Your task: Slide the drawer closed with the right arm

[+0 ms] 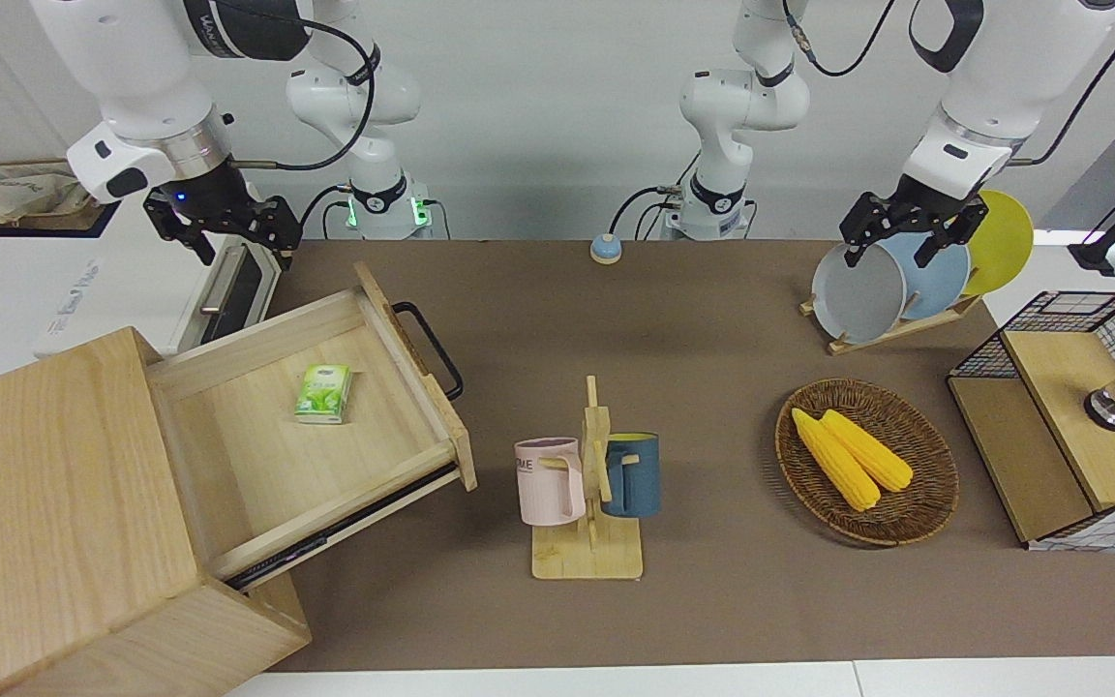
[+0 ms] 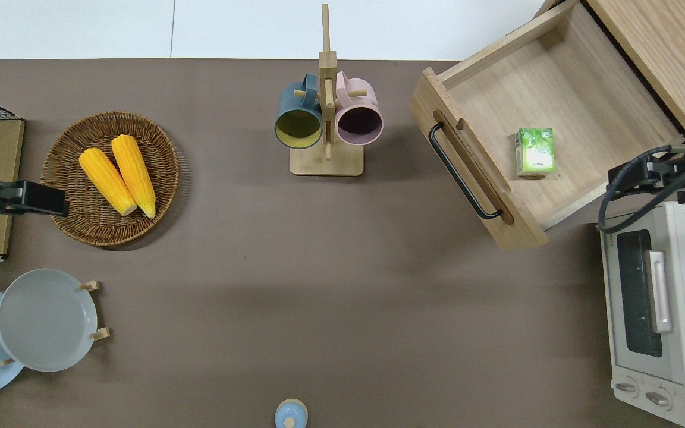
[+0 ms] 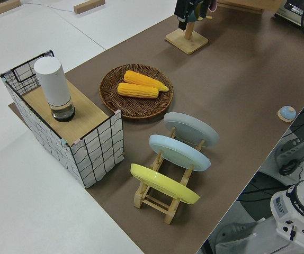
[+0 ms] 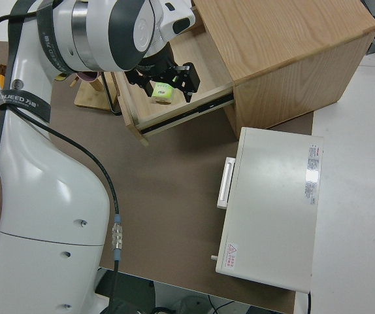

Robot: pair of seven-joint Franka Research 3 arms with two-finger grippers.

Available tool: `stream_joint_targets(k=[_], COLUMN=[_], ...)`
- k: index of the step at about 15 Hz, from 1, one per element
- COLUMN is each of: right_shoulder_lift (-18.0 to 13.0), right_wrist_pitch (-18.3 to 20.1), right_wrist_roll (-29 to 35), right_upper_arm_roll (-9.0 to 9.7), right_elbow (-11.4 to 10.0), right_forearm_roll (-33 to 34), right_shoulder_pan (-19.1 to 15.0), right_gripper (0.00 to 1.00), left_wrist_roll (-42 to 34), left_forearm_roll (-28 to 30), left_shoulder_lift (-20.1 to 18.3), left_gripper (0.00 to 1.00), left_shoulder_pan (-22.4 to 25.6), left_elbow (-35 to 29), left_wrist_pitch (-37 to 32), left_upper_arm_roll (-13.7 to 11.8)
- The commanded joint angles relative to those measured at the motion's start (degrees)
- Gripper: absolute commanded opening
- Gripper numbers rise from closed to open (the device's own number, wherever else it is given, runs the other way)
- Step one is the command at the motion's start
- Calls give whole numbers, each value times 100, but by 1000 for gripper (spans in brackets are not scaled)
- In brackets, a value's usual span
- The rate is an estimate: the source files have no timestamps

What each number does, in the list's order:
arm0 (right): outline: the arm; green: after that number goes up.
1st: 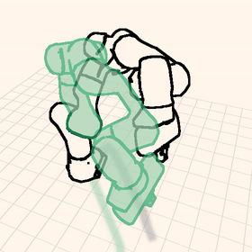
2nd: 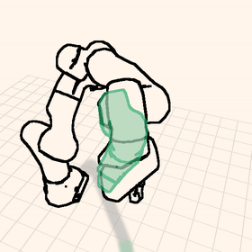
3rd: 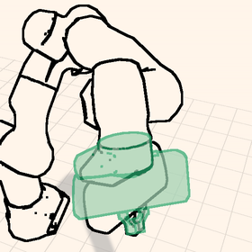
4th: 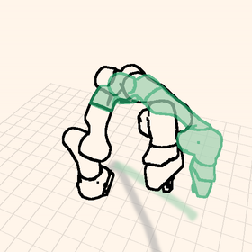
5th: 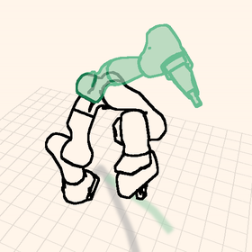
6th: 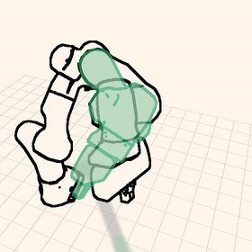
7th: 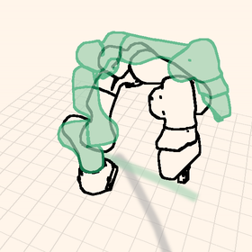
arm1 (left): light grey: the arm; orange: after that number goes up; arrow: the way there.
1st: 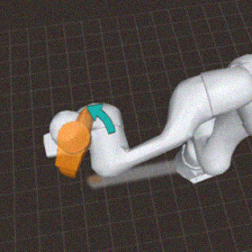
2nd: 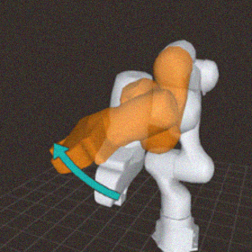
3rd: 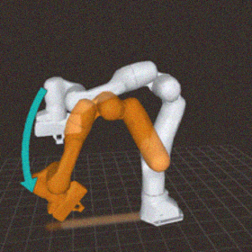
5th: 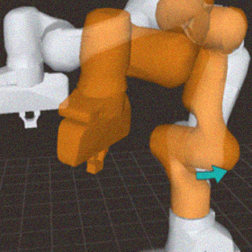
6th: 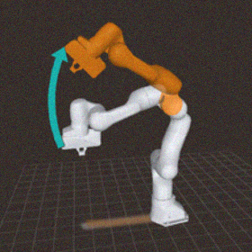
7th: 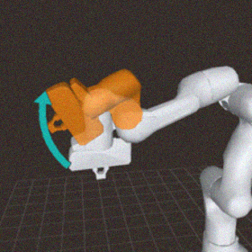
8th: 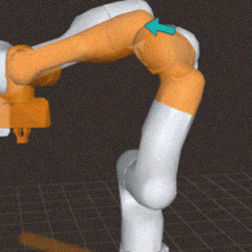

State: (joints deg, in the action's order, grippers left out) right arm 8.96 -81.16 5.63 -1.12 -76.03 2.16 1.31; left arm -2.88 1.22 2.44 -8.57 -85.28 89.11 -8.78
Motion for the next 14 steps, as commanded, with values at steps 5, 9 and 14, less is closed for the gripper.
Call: stream_joint_targets(k=[5,9,14], right_shoulder_lift=[-44,-53,-53], right_wrist_pitch=[56,109,214], right_wrist_roll=[-123,-132,-387], right_upper_arm_roll=[15,7,6], right_elbow=[-26,-26,53], right_forearm_roll=[-224,-225,-225], right_shoulder_pan=[-52,-44,-44], right_gripper=[979,844,225], left_wrist_roll=[-46,-46,-46], left_forearm_roll=[-69,-69,-69], left_shoulder_lift=[81,81,81], left_gripper=[995,998,998], left_shoulder_pan=[-101,-101,-101], left_elbow=[126,126,126], left_wrist_pitch=[1,1,1], left_upper_arm_roll=[-98,-98,-98])
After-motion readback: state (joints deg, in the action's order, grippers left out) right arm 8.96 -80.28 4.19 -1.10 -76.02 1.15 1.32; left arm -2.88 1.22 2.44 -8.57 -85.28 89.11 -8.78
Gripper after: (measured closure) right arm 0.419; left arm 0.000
